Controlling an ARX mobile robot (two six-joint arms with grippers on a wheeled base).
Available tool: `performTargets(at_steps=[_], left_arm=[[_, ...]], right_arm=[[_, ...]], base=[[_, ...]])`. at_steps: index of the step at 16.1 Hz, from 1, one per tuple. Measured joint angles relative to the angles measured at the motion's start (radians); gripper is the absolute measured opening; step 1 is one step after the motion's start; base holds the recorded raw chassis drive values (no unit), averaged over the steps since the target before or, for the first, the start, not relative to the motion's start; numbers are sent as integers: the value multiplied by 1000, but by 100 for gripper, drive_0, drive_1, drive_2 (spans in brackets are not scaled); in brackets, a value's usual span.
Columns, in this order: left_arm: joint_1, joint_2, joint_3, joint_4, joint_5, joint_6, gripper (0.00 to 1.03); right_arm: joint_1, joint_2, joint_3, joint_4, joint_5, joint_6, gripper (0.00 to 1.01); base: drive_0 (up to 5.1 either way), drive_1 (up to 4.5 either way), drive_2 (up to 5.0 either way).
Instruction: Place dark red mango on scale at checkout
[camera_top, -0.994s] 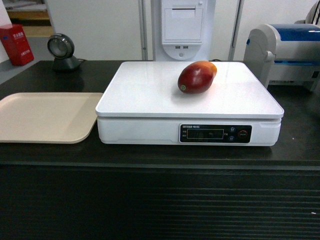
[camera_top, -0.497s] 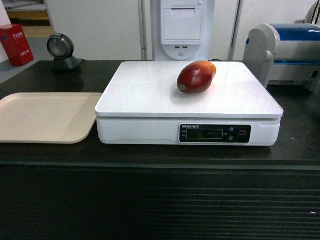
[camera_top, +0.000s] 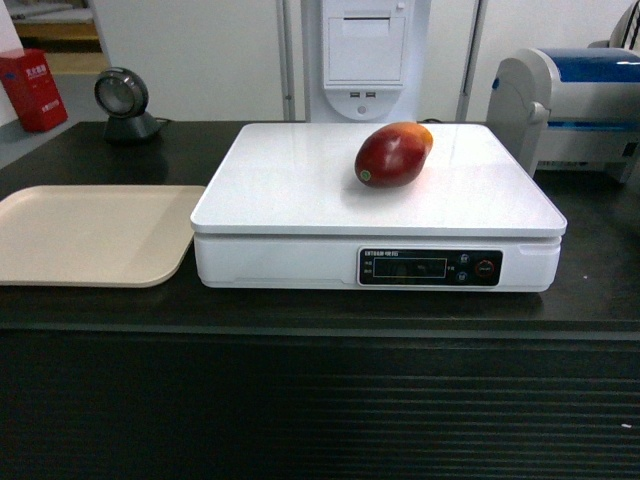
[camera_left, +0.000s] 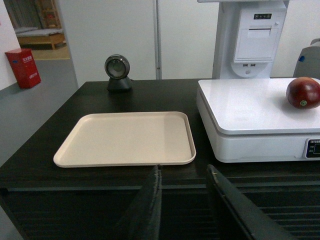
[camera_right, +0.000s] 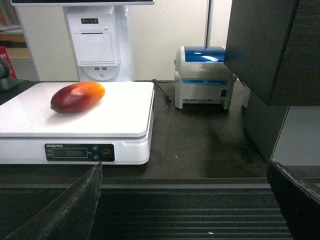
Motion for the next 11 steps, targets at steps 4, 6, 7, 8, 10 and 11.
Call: performTargets(at_steps=[4, 6, 7, 8, 10, 11], left_arm=[[0, 0, 0, 0, 0, 0, 75], [0, 0, 0, 0, 0, 0, 100], [0, 0, 0, 0, 0, 1, 98], [0, 0, 0, 0, 0, 0, 98], [0, 0, 0, 0, 0, 0, 98], [0, 0, 0, 0, 0, 0, 98]], right_arm=[[0, 0, 0, 0, 0, 0, 98], [0, 0, 0, 0, 0, 0, 98], [0, 0, 0, 0, 0, 0, 98], [0, 0, 0, 0, 0, 0, 98], [0, 0, 0, 0, 0, 0, 98], [0, 0, 0, 0, 0, 0, 98]], base=[[0, 0, 0], [0, 0, 0], [0, 0, 0], [0, 0, 0], [0, 0, 0], [0, 0, 0]])
